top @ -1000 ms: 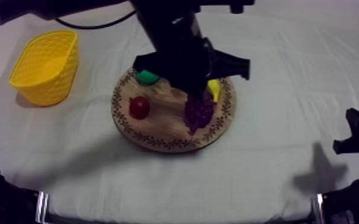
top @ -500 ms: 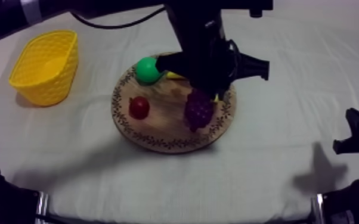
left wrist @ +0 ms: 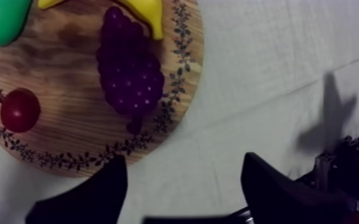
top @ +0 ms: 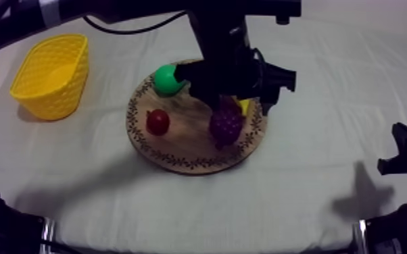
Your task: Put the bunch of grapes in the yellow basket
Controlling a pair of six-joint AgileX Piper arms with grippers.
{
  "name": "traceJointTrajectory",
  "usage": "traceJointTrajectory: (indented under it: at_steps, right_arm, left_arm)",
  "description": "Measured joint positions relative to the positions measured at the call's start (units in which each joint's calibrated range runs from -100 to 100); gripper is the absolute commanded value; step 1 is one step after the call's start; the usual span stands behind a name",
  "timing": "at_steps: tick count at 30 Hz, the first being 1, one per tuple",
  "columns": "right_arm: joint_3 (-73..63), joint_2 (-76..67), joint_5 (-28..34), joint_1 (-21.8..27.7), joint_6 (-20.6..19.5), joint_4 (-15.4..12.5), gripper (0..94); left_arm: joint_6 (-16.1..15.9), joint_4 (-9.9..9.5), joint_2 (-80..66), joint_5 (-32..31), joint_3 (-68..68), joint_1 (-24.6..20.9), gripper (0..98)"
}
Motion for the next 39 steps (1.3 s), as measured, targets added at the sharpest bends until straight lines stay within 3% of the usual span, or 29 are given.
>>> traceJointTrajectory:
  at_steps: [9, 22, 39]
  right_arm:
    - [0.0, 0.0, 0.0, 0.0, 0.0, 0.0, 0.3]
    - [0.0, 0.0, 0.0, 0.0, 0.0, 0.0, 0.3]
    - [0.0, 0.0, 0.0, 0.0, -0.2, 0.0, 0.3]
  left_arm:
    - [0.3, 0.77, 4.2, -0.3, 0.2, -1.5, 92.2]
    - [-0.7, 2.52, 14.2, -0.4, -3.4, -3.5, 92.4]
    - [-0.7, 2.98, 23.5, 3.9, -12.9, -5.1, 90.0]
